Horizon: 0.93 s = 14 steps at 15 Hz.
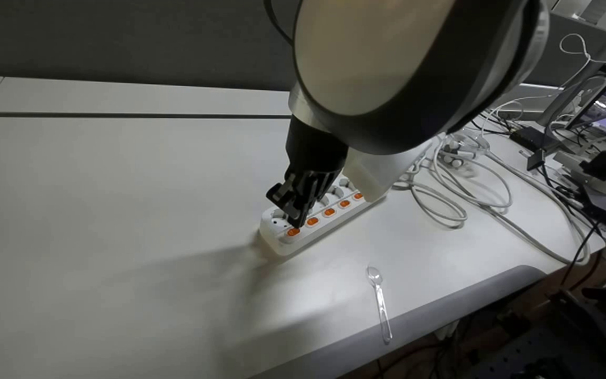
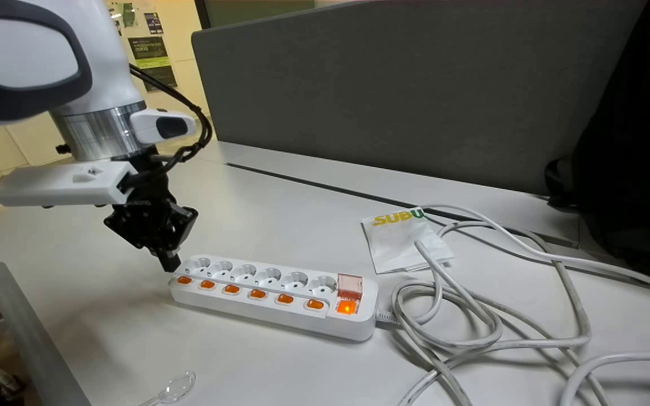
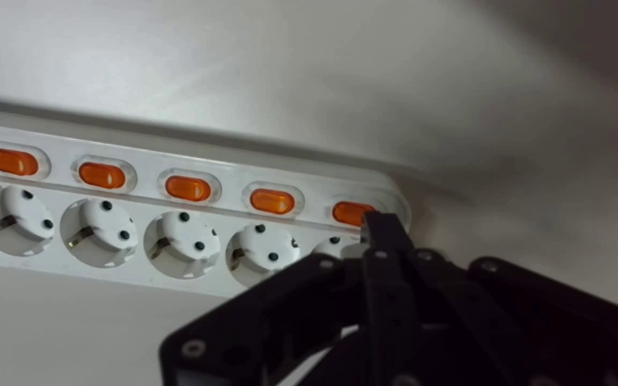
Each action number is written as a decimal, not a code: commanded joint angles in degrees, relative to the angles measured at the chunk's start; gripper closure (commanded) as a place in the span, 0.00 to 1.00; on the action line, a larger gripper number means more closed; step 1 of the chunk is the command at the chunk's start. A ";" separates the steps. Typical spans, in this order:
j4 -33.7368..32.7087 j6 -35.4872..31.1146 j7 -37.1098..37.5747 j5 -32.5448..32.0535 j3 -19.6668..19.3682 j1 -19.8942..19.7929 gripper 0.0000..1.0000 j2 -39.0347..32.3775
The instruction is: Turn on the first switch from the left on the extension cord
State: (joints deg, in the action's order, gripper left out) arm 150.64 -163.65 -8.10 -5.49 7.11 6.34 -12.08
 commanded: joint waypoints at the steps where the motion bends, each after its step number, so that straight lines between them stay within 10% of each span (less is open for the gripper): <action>1: -0.01 -0.50 0.43 -0.18 0.02 -0.08 1.00 -0.52; 14: -0.38 -2.06 0.71 -1.66 -0.69 0.38 1.00 -2.69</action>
State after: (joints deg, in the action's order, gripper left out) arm 150.72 -164.82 -8.13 -5.96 7.04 6.32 -14.07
